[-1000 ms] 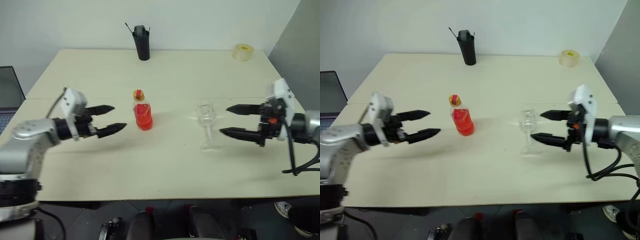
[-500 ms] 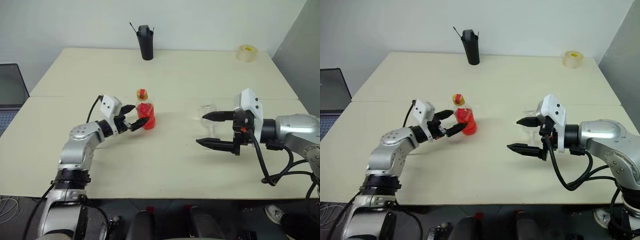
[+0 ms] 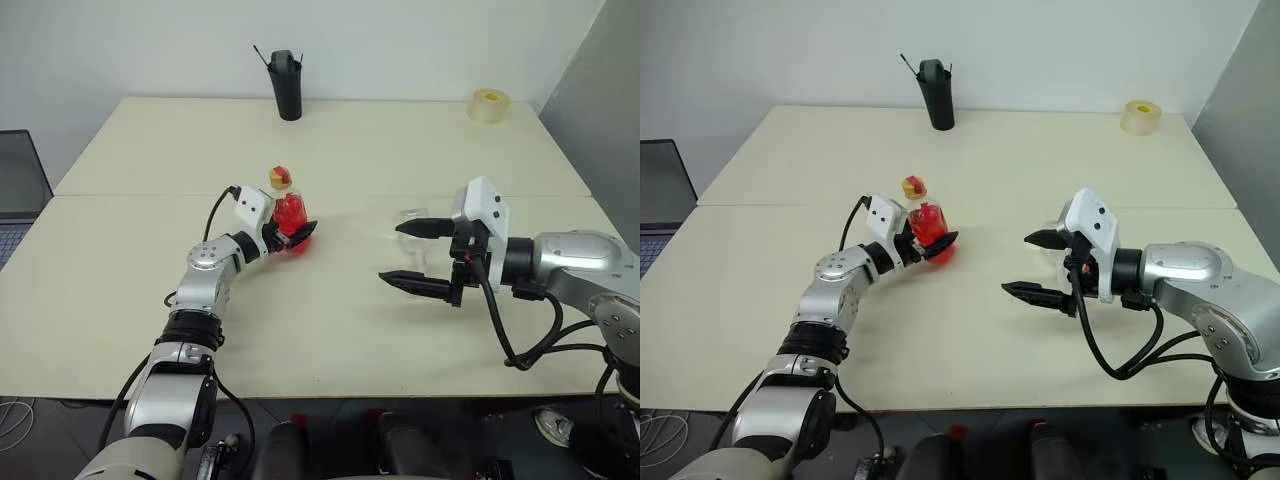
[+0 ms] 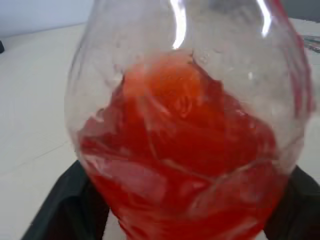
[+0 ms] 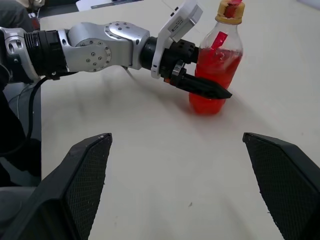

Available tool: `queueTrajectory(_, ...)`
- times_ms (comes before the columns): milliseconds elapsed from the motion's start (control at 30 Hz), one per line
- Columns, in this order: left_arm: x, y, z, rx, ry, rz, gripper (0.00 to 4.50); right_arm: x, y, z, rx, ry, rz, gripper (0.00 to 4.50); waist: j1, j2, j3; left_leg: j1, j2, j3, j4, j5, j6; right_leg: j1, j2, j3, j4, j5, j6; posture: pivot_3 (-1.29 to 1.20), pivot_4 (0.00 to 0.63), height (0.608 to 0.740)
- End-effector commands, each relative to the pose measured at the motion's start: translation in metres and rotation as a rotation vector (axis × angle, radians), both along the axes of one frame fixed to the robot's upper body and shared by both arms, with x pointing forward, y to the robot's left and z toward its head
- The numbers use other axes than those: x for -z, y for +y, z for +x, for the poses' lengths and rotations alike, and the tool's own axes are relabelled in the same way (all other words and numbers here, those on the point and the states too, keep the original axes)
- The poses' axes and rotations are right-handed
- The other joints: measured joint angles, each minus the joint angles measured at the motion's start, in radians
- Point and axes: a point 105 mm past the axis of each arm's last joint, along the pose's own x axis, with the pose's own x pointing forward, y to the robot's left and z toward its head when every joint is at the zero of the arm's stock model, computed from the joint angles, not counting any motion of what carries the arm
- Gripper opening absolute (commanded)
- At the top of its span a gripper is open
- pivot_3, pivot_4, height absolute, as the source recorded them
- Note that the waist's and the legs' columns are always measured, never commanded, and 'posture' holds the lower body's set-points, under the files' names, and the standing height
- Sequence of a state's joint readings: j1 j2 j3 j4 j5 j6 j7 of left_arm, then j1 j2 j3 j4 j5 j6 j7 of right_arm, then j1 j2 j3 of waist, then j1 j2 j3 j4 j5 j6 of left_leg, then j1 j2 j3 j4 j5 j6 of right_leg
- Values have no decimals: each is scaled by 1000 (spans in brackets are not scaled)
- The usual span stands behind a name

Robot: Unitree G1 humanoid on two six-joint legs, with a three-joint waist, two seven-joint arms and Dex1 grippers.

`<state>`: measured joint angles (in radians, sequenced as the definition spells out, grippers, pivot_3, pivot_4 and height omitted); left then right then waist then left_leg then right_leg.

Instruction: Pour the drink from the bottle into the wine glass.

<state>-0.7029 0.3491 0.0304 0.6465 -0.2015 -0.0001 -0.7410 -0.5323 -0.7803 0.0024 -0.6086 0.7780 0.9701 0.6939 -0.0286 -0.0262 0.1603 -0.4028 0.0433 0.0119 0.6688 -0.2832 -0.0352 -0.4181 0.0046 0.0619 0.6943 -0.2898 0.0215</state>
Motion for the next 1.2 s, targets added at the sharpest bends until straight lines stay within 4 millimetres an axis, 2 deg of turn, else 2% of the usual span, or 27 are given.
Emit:
queueTrajectory(33, -16, -7, -3, 62, -45, -29, 2765, -21, 0, 2, 36, -109, 28, 4500, 0, 0, 0, 0, 0, 0, 0, 0, 0, 0, 0, 0, 0, 0, 0, 0, 150, 740)
queueTrajectory(133, -26, -12, -16, 150, -61, -39, 2519, -37, -10, 21, 184, -196, 68, 4500, -1, 0, 0, 0, 0, 0, 0, 0, 0, 0, 0, 0, 0, 0, 0, 0, 150, 740)
queueTrajectory(200, -32, -17, -30, 241, -69, 0, 2475, -47, -10, 24, 212, -187, 137, 4500, -4, 0, 0, -1, 1, 0, 1, 0, 0, -1, 0, 0, 1, 0, 0, 0, 150, 740)
queueTrajectory(300, -35, -29, -55, 392, -47, 85, 2470, -57, 7, 18, 179, -188, 203, 4500, -5, 0, 0, -1, 3, -1, 0, 0, -1, -2, 0, 1, 2, 0, 0, 0, 150, 740)
queueTrajectory(367, -29, -41, -71, 479, -33, 157, 2470, -61, 18, 30, 256, -178, 228, 4500, -6, 1, 0, 0, 3, -1, 0, 0, -1, -2, 0, 2, 3, 0, -1, 0, 150, 740)
queueTrajectory(433, -24, -51, -80, 515, -36, 192, 2470, -60, 37, 25, 206, -131, 221, 4500, -3, 2, -1, 0, 3, -1, 0, 0, -1, -2, 0, 2, 3, 0, -1, 0, 150, 740)
queueTrajectory(500, -21, -57, -84, 536, -42, 208, 2469, -58, 46, 17, 161, -82, 204, 4500, -2, 2, -1, 0, 3, -1, 0, 0, -1, -2, 0, 2, 2, 0, -1, 0, 150, 740)
queueTrajectory(633, -18, -66, -86, 556, -71, 244, 2469, -53, 52, 15, 167, -7, 172, 4500, -2, 2, -1, -4, 3, -4, 2, 0, 0, -2, -1, 1, 2, 0, -1, 0, 150, 740)
queueTrajectory(833, -20, -75, -80, 535, -139, 261, 2466, -32, 51, 20, 227, 92, 106, 4500, -2, 2, -1, -7, 2, -7, 5, 0, 0, -3, -2, -1, 2, 0, -1, 0, 150, 740)
queueTrajectory(1200, -19, -81, -82, 537, -201, 247, 2444, -35, 48, 25, 262, 111, 132, 4500, -3, 2, -1, -9, 2, -10, 6, 0, 0, -3, -2, -4, 2, 0, -1, 0, 150, 740)
